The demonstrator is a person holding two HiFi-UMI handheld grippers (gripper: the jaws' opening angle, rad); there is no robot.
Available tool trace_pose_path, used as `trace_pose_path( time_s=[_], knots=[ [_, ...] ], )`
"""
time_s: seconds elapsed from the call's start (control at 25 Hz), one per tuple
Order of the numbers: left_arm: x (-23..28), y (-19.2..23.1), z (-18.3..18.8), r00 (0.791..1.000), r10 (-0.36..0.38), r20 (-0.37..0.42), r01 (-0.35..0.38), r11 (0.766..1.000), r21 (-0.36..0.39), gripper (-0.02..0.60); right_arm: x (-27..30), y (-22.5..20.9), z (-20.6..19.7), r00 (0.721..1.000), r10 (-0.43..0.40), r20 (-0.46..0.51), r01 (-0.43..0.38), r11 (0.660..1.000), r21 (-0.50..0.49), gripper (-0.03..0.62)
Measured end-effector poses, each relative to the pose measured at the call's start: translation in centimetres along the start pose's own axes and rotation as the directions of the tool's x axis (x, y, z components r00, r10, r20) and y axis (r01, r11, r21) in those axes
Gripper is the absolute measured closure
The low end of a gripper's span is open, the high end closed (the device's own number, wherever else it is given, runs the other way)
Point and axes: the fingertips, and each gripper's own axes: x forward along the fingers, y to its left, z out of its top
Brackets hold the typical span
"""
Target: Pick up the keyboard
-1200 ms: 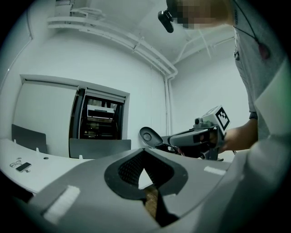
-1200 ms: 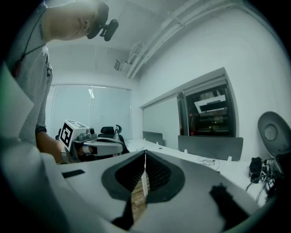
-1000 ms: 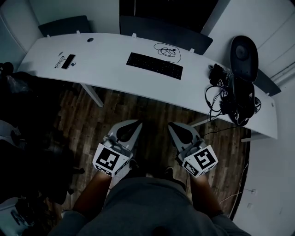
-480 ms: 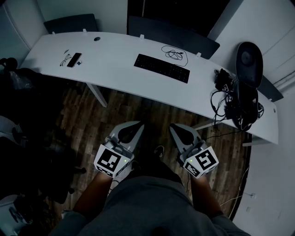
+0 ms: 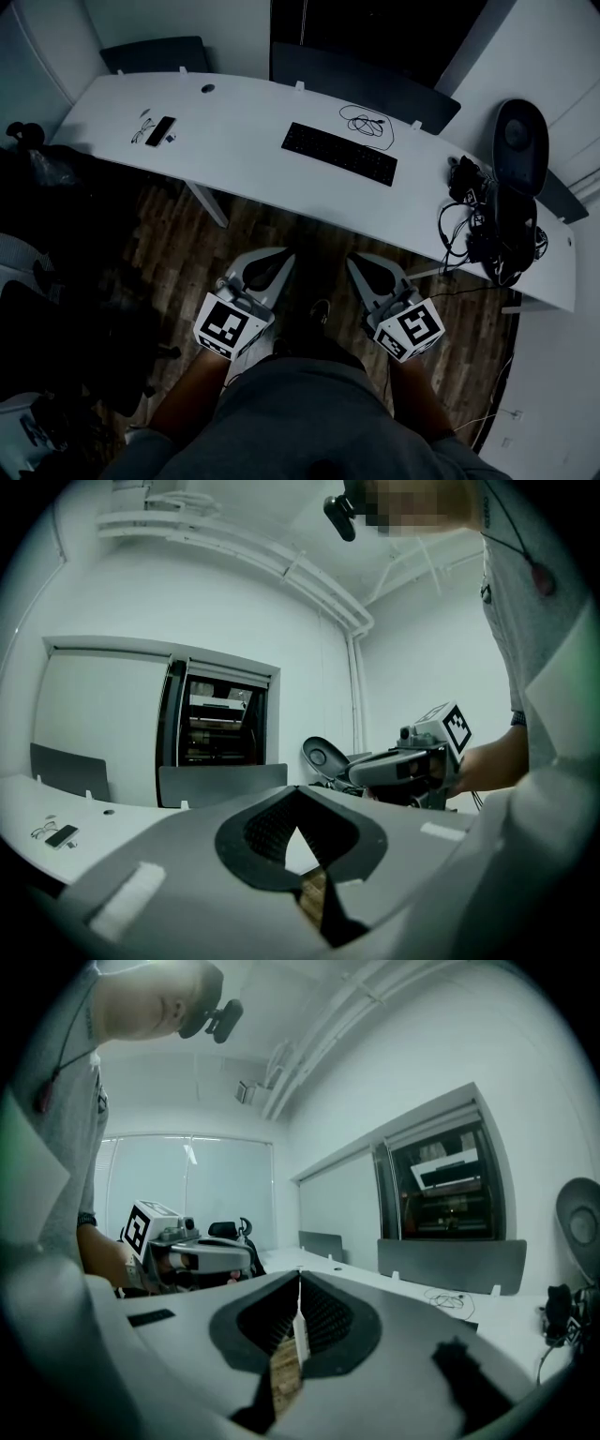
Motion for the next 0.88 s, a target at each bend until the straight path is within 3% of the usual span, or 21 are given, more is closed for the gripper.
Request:
trace_pose_path(
  time_s=[0.88],
  knots=[
    [13.5, 5.5, 0.7, 0.996, 0.014, -0.085, -0.013, 1.0, 0.01, 0.576, 3.8, -14.6, 0.8, 1.0, 0.01, 0.018, -0.011, 0.999, 0.037, 0.58]
  ],
)
